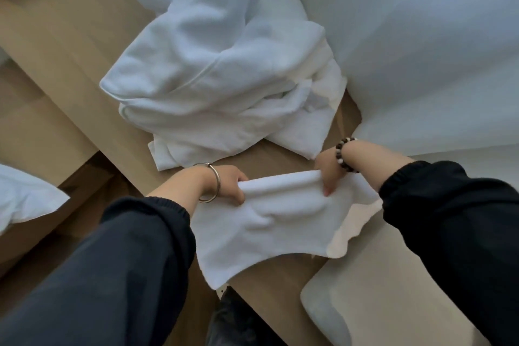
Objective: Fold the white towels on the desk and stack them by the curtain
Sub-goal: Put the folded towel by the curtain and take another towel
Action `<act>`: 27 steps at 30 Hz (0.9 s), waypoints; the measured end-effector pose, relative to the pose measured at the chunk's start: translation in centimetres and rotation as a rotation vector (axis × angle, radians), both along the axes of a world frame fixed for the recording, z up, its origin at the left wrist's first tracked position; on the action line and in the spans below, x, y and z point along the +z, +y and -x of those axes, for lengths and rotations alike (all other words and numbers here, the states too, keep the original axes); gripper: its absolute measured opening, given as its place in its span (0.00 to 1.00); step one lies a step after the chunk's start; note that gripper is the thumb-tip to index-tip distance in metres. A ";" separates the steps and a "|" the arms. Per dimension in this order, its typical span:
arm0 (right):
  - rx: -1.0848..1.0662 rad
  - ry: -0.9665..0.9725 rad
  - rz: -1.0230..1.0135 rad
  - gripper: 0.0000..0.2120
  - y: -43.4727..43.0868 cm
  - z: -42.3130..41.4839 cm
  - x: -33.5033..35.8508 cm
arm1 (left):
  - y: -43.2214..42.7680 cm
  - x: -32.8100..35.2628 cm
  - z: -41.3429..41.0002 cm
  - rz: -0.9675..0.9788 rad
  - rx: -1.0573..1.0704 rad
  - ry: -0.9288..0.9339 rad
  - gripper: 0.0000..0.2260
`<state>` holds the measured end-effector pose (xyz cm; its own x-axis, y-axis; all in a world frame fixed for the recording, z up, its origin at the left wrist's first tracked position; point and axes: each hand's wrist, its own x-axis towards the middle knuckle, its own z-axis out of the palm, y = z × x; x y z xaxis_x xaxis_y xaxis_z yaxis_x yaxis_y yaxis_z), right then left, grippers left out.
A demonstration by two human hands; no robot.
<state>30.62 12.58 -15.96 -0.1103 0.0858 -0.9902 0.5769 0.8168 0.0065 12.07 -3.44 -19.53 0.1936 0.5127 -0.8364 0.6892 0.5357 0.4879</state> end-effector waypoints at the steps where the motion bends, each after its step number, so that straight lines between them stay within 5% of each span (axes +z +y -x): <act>1: -0.035 -0.024 -0.026 0.22 0.6 0.2 -1.3 | 0.1 -0.9 0.0 0.017 -0.006 0.021 0.07; 4: -0.160 -0.010 -0.185 0.38 1.2 -0.6 -4.7 | 0.0 -3.8 -0.8 -0.028 -0.076 0.156 0.05; 9: -0.428 0.188 -0.412 0.19 1.1 -3.8 -8.4 | -1.8 -6.8 -1.7 -0.241 0.129 0.567 0.10; 13: -0.526 0.285 -0.656 0.18 -0.2 -5.7 -8.8 | -3.3 -7.2 -4.5 -0.692 0.116 0.759 0.24; 17: -0.762 0.758 -0.956 0.15 -5.8 -6.7 -8.8 | -4.6 -7.8 -8.1 -0.637 -0.012 0.694 0.32; 19: -0.860 0.994 -0.868 0.21 -9.3 -6.5 -9.0 | -5.4 -9.2 -9.3 -0.572 -0.061 0.663 0.30; 22: -0.529 0.852 -0.571 0.27 -13.0 -7.1 -11.1 | -6.6 -10.5 -10.0 -0.563 -0.054 0.685 0.27; 27: -0.319 0.626 -0.626 0.29 -11.5 -12.6 -14.6 | -7.9 -11.8 -8.6 -0.689 -0.032 0.727 0.27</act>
<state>43.25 1.09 -30.52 -0.4865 0.7005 -0.5221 0.8199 0.5724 0.0039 20.65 -11.38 -31.28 -0.2248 0.9336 -0.2792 0.9525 0.2710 0.1391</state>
